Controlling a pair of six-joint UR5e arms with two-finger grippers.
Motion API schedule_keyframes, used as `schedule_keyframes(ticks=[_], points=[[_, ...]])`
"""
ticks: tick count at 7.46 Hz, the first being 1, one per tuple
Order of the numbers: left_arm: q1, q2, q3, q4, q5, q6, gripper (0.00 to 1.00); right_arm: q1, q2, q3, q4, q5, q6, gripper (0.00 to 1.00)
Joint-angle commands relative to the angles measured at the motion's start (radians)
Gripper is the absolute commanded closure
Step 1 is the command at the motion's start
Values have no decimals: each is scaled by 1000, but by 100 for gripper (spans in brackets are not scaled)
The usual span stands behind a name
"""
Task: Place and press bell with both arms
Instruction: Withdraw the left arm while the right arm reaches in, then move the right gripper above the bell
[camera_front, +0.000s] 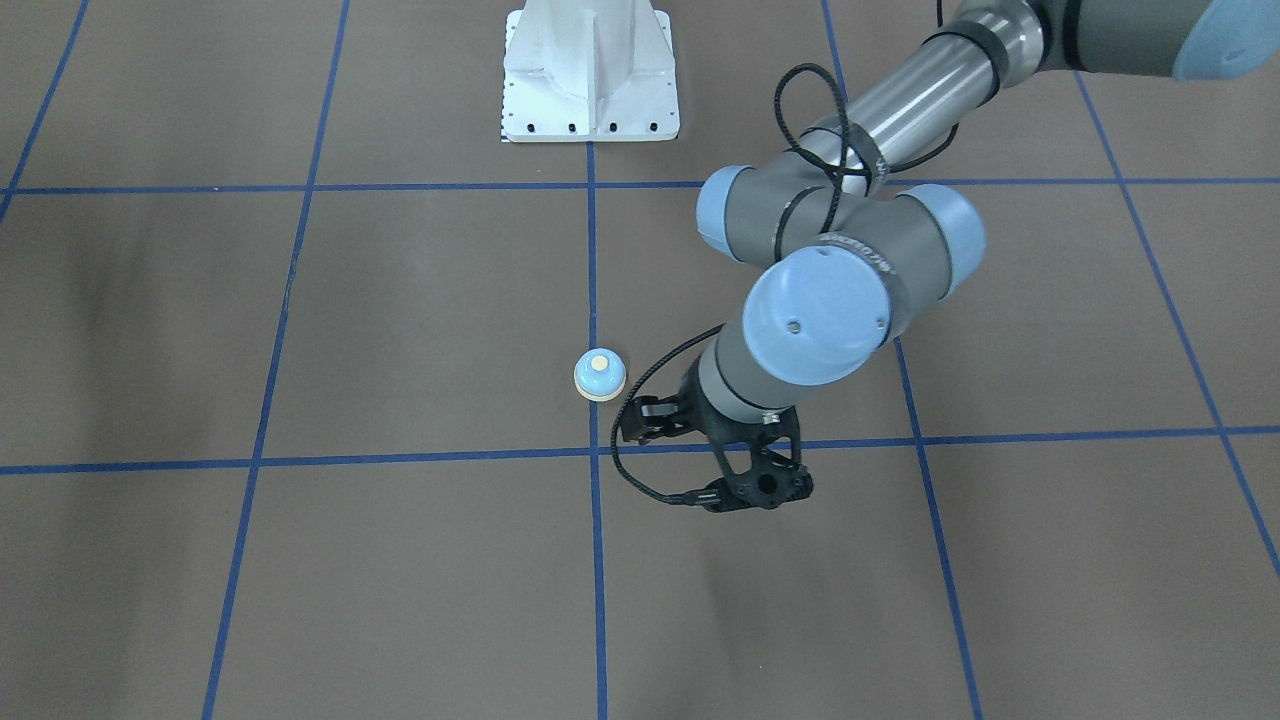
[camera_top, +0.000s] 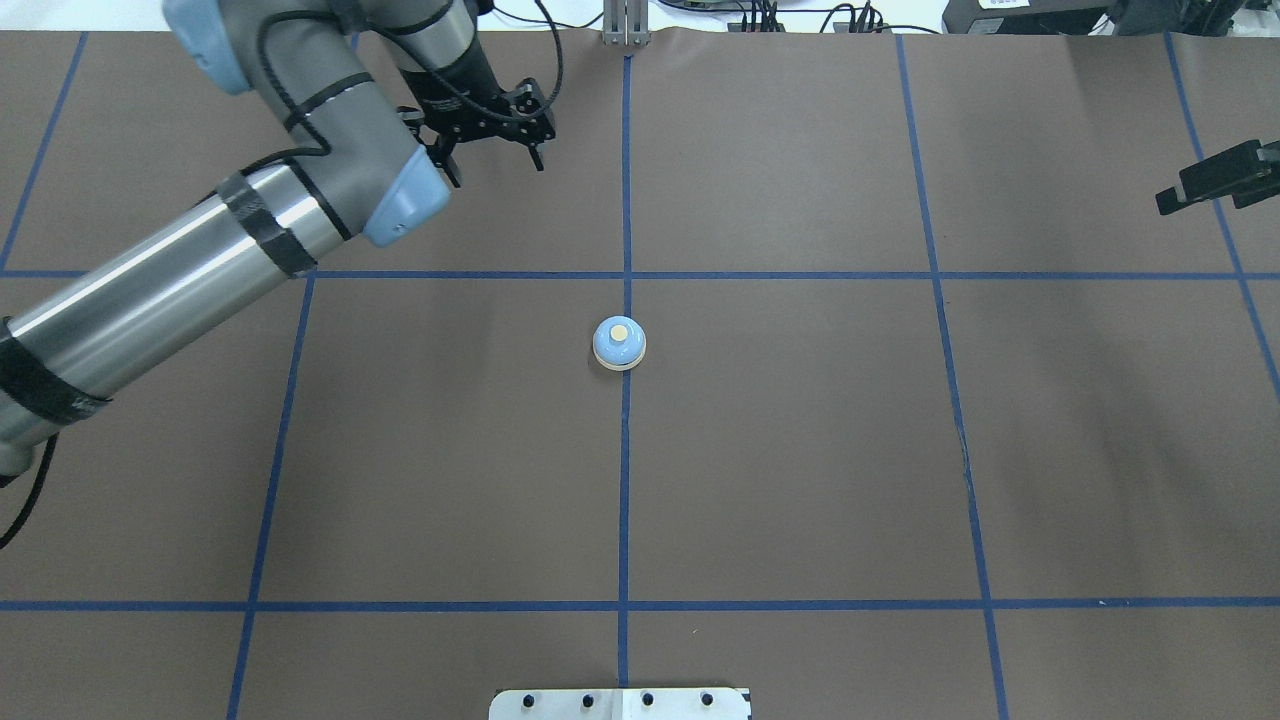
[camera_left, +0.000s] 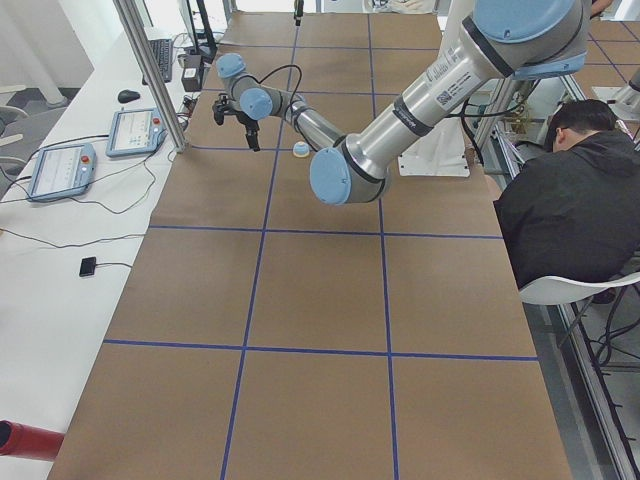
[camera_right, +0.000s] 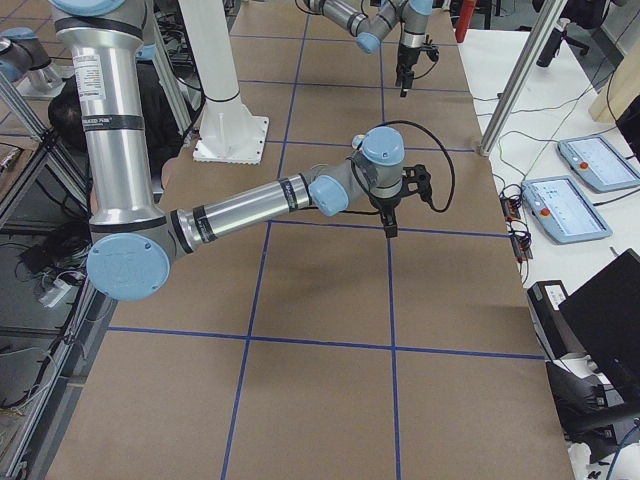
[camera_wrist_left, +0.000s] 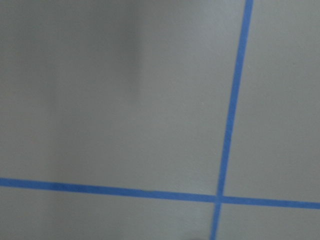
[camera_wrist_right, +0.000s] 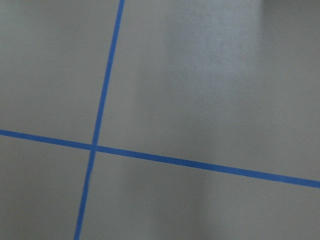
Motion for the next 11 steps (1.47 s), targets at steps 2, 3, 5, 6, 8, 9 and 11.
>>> schedule_keyframes(ticks=[2, 3, 5, 6, 8, 9, 11], points=[[-177, 328, -196, 0, 0, 376, 0, -126, 147, 0, 13, -37, 207, 0], [-237, 409, -224, 0, 0, 490, 0, -184, 192, 0, 6, -81, 267, 0], [-361, 587, -302, -2, 2, 719, 0, -253, 350, 0, -173, -125, 336, 0], [-421, 684, -341, -3, 2, 812, 0, -297, 426, 2, -279, -163, 338, 0], [-524, 865, -388, -8, 0, 992, 0, -397, 508, -11, -343, -261, 387, 0], [-564, 951, -433, -9, -1, 1031, 0, -452, 548, -17, -366, -314, 437, 0], [-589, 1025, -490, -9, -1, 1033, 0, -540, 670, -113, -408, -410, 499, 2]])
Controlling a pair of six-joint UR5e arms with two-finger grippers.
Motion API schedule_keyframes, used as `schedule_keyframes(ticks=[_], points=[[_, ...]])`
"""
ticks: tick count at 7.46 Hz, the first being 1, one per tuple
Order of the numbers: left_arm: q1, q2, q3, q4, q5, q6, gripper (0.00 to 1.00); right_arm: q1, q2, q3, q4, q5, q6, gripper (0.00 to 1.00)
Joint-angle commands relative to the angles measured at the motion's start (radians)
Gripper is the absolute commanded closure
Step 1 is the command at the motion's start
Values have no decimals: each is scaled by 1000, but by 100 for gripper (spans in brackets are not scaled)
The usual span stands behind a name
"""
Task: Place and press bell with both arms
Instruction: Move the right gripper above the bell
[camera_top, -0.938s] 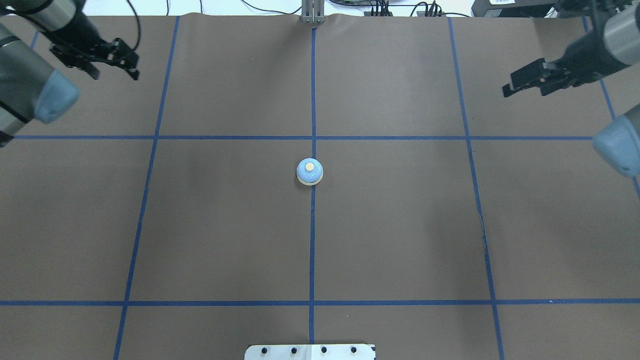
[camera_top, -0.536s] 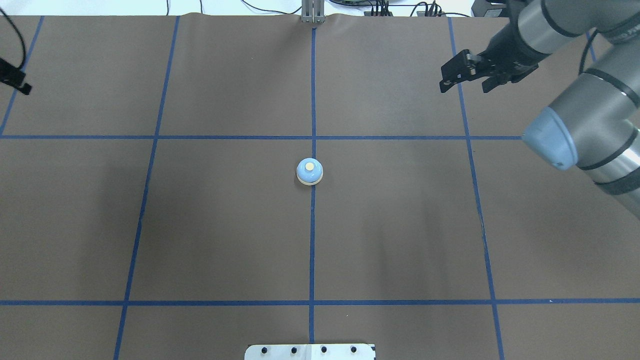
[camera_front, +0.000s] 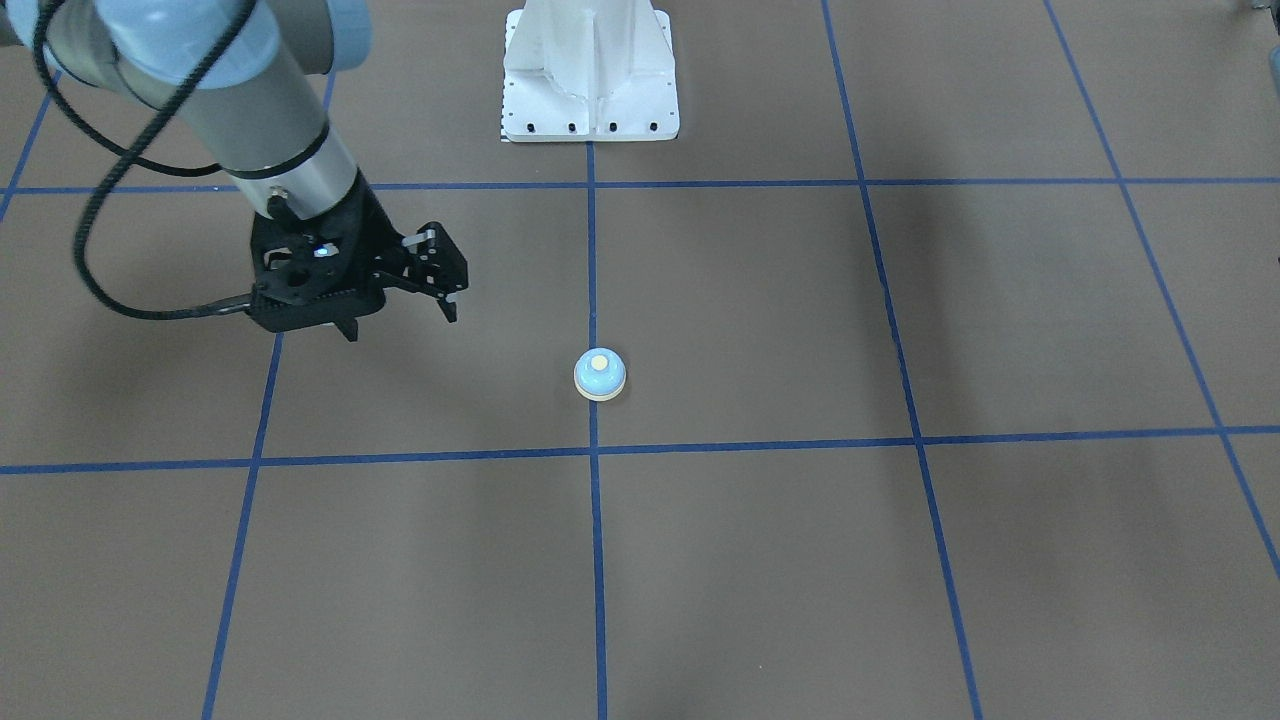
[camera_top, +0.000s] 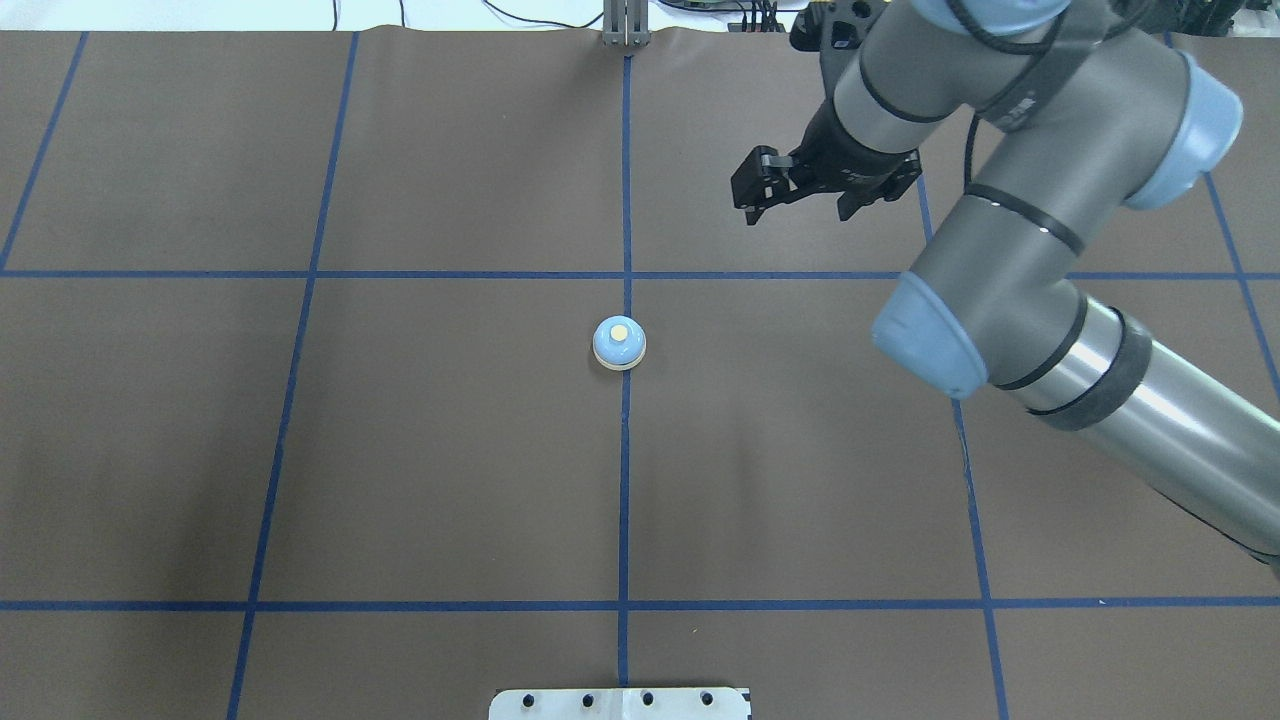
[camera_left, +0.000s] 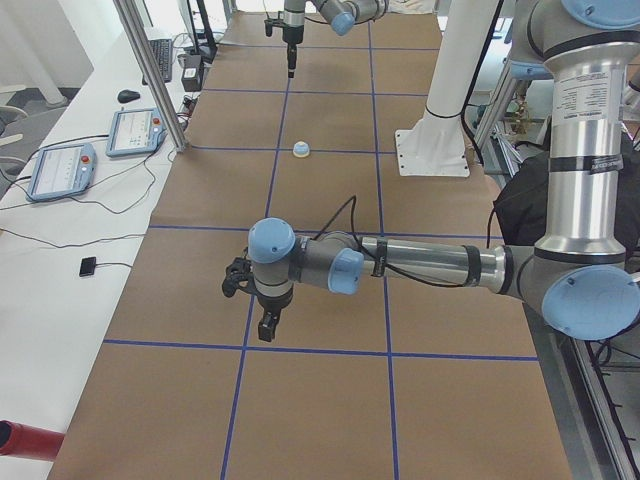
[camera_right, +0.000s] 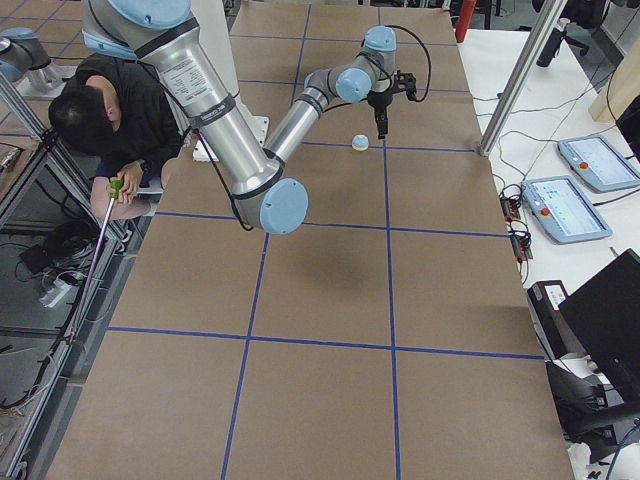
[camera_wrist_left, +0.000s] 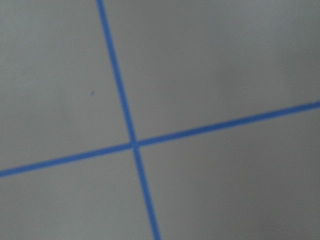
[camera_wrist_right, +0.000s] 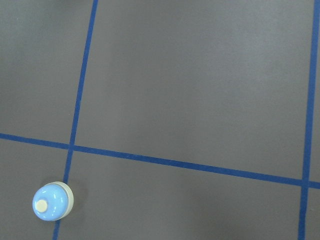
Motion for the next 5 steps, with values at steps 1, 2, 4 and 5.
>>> schedule_keyframes(ticks=[1, 2, 4, 5], points=[[-21, 54, -30, -1, -1, 10, 0, -121, 119, -105, -25, -123, 81, 19], [-21, 54, -30, -1, -1, 9, 0, -161, 151, -145, -20, -157, 102, 80], [-21, 54, -24, -3, -1, 6, 0, -209, 188, -244, 56, -175, 116, 100], [-19, 52, -19, -3, -2, 4, 0, -227, 204, -322, 119, -175, 173, 100]])
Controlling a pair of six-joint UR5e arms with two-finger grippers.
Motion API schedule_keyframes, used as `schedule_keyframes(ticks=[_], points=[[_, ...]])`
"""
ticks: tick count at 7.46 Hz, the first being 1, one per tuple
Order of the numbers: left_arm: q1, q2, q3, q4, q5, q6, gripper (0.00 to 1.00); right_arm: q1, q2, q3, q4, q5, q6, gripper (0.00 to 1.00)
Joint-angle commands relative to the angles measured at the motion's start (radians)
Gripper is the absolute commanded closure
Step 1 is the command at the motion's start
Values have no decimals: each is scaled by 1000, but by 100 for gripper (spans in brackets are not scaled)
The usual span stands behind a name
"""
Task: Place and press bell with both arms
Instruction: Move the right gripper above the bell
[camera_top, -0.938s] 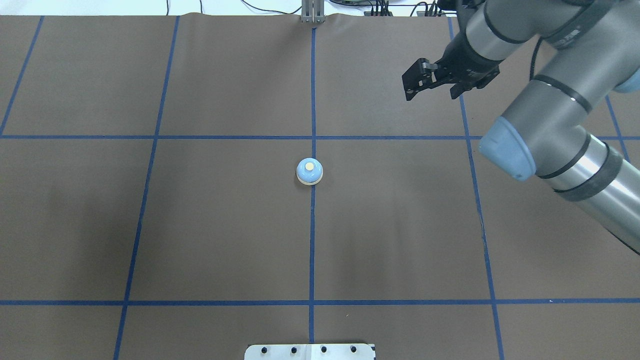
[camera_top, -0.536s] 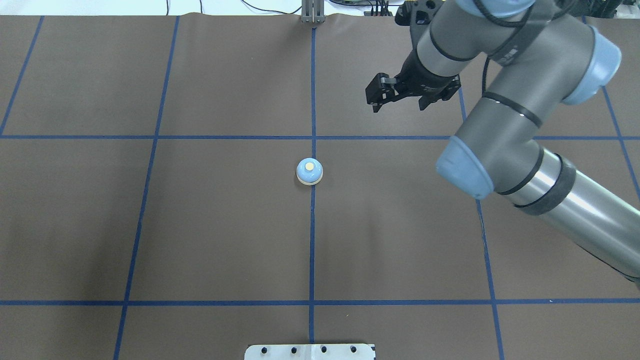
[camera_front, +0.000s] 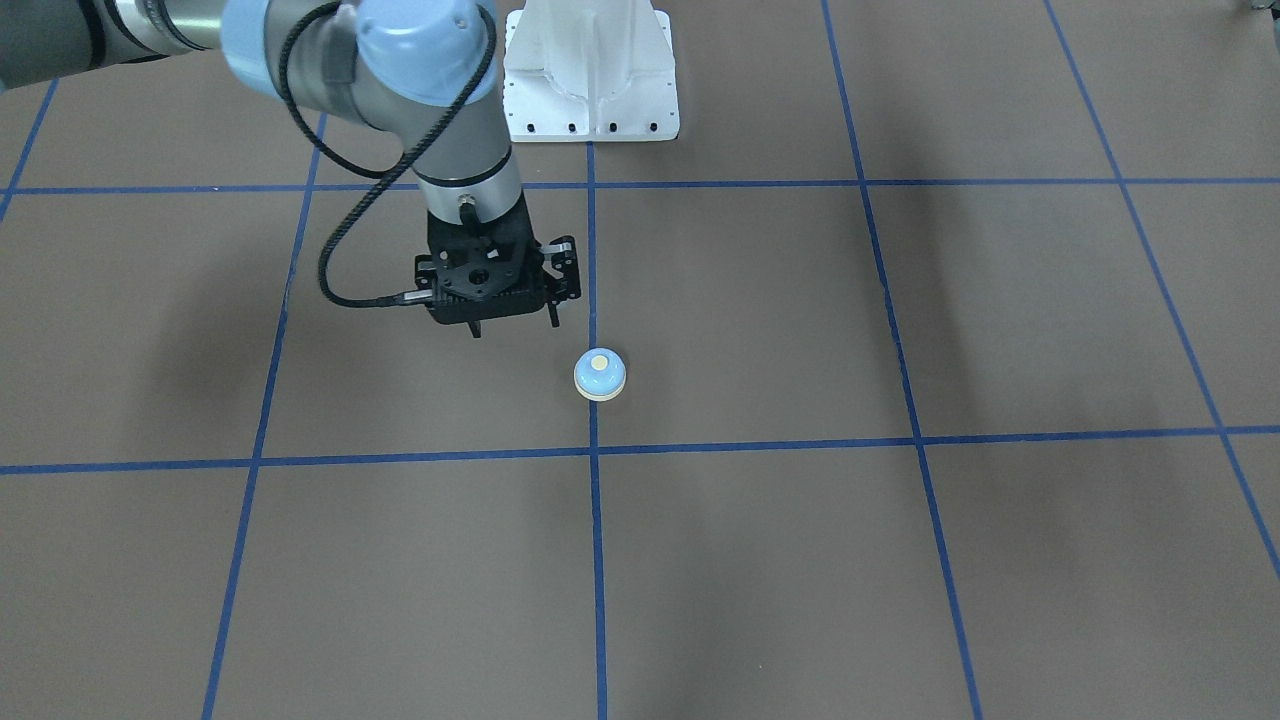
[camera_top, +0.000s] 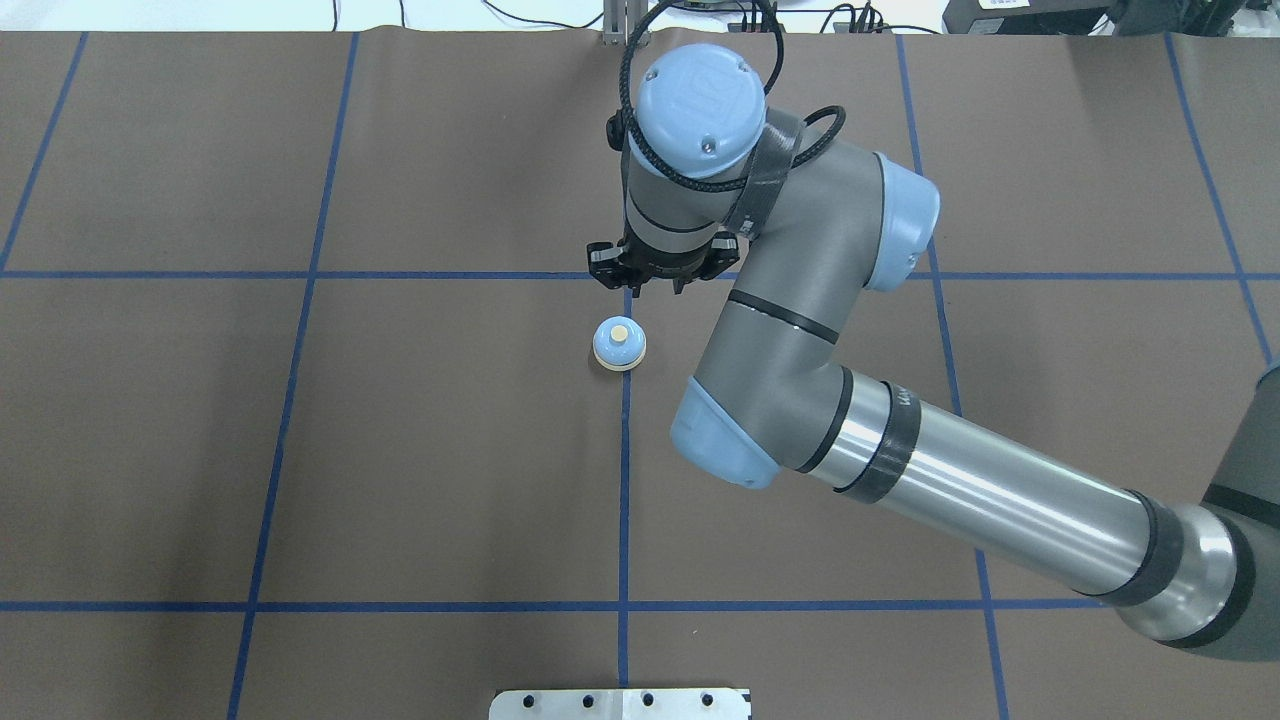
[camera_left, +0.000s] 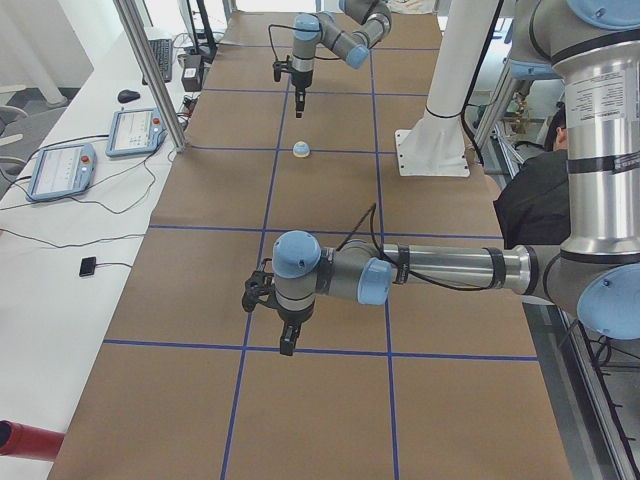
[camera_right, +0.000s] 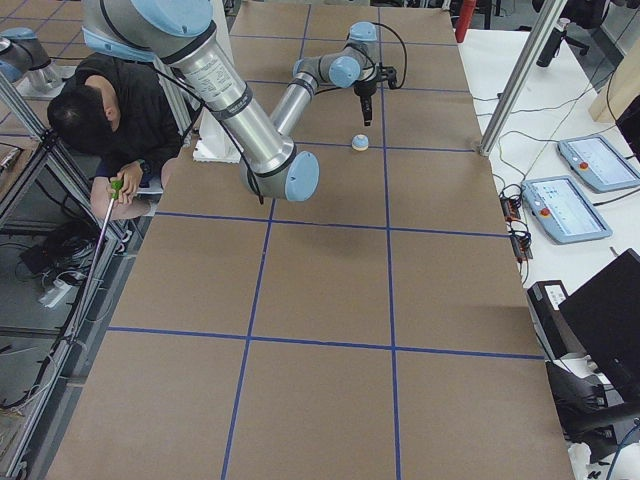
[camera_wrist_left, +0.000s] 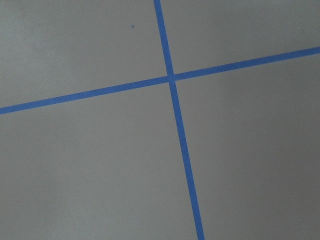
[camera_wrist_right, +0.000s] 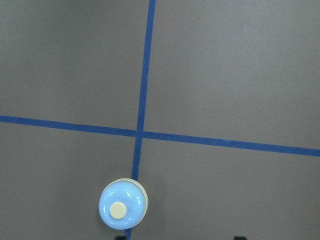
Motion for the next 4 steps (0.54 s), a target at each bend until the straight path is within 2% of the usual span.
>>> schedule_keyframes(ticks=[1, 4], points=[[1, -1, 6, -1, -1, -4, 0, -32, 47, -148, 77, -1, 71, 100], [3, -2, 5, -2, -1, -7, 0, -40, 52, -160, 79, 1, 73, 100]])
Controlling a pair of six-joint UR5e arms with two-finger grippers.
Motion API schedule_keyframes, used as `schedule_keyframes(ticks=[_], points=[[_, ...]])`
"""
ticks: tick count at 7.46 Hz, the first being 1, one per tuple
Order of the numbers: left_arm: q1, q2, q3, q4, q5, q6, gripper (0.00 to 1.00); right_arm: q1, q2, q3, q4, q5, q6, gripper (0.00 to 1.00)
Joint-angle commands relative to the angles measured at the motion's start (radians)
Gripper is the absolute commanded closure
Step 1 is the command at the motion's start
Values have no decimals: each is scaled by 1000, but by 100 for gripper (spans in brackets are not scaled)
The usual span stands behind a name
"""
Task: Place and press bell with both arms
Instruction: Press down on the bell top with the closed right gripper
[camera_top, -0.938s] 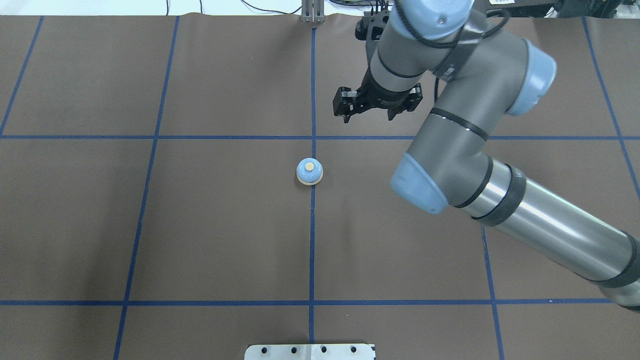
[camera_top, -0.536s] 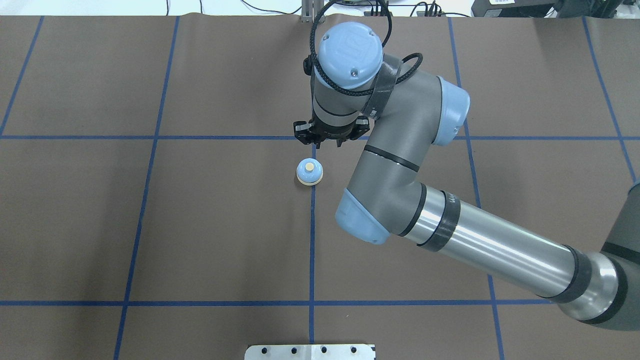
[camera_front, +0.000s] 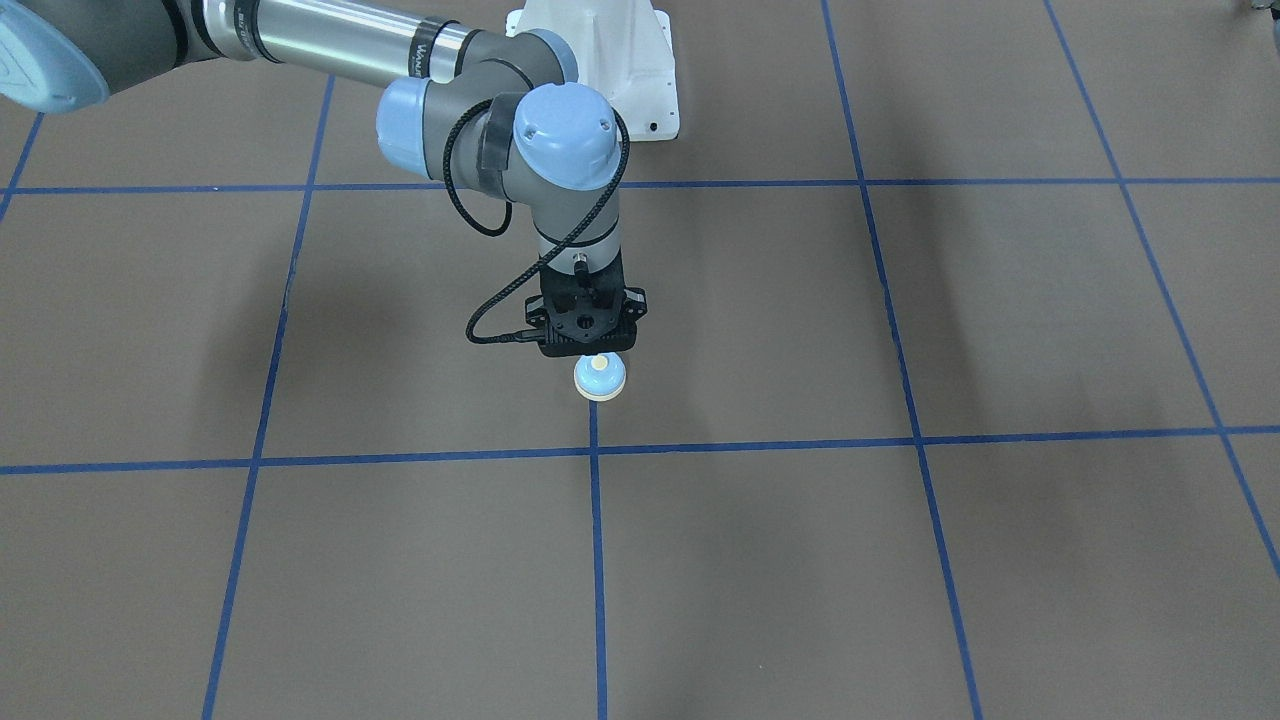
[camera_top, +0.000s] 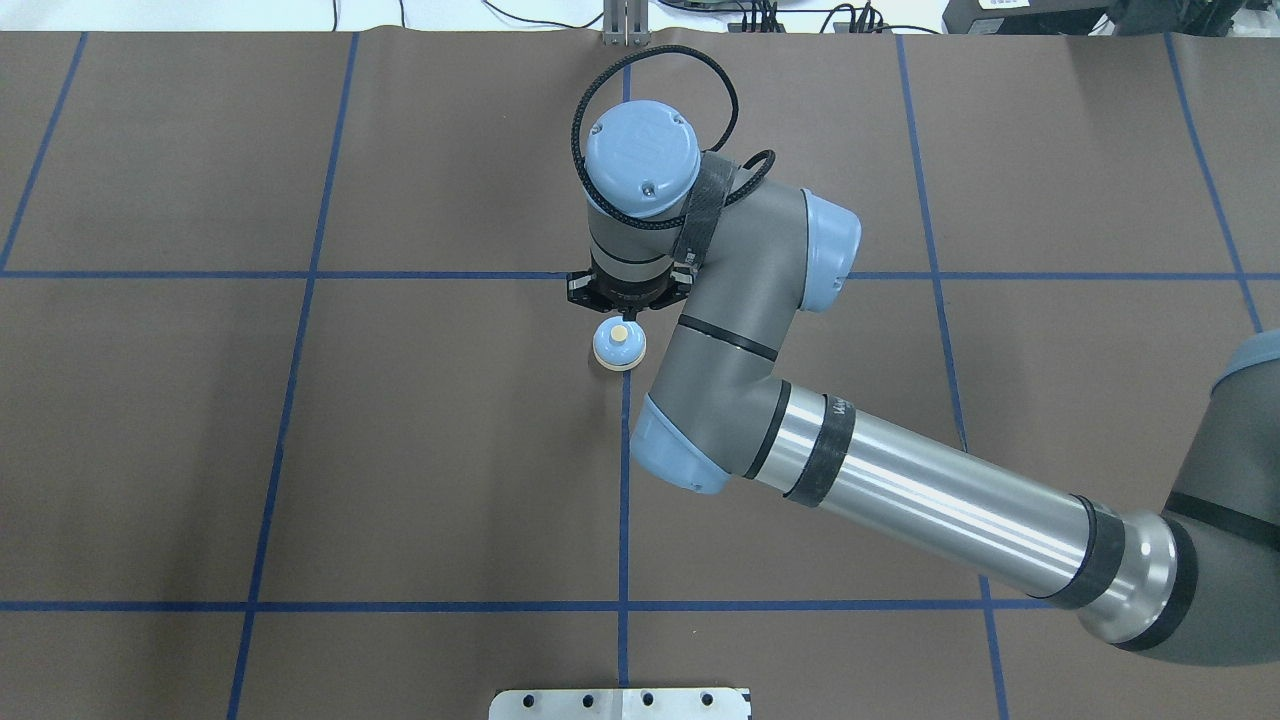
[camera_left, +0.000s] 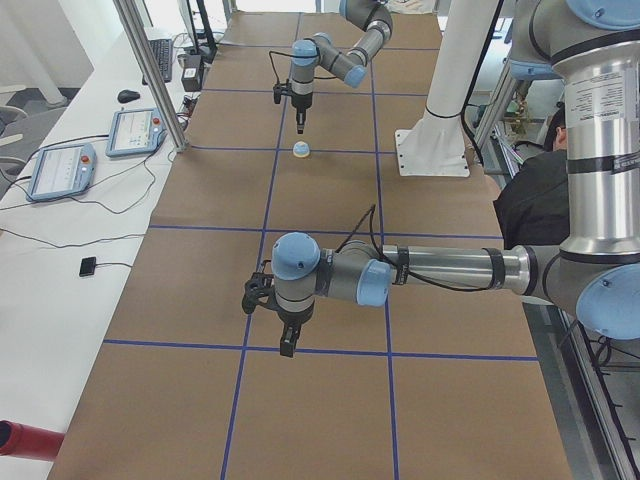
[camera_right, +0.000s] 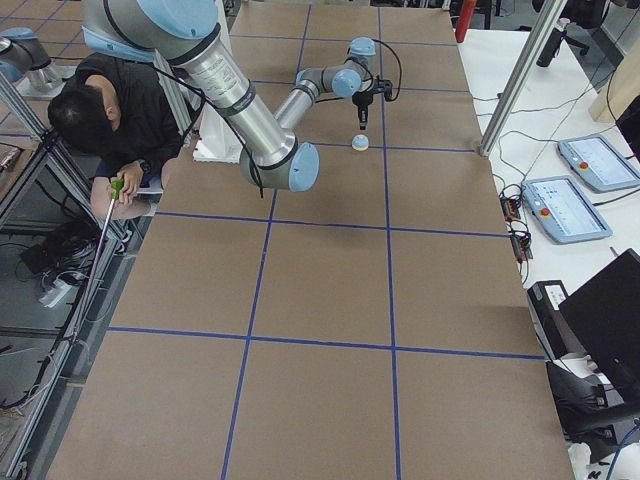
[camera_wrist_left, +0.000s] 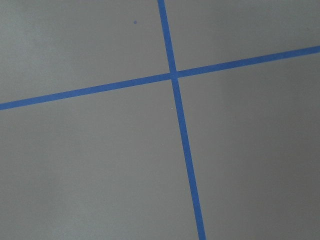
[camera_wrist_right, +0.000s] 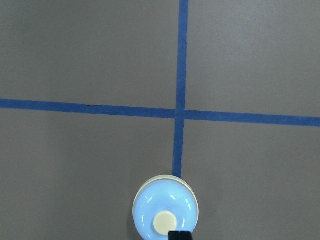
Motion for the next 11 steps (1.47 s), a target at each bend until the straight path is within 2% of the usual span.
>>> schedule_keyframes(ticks=[1, 4, 11], points=[[1, 0, 1, 0, 0, 0, 0, -3, 4, -16, 6, -5, -3, 100], [1, -2, 1, 0, 0, -1, 0, -11, 6, -70, 75, -8, -2, 100], [2, -6, 2, 1, 0, -3, 0, -30, 4, -82, 74, -8, 6, 100]])
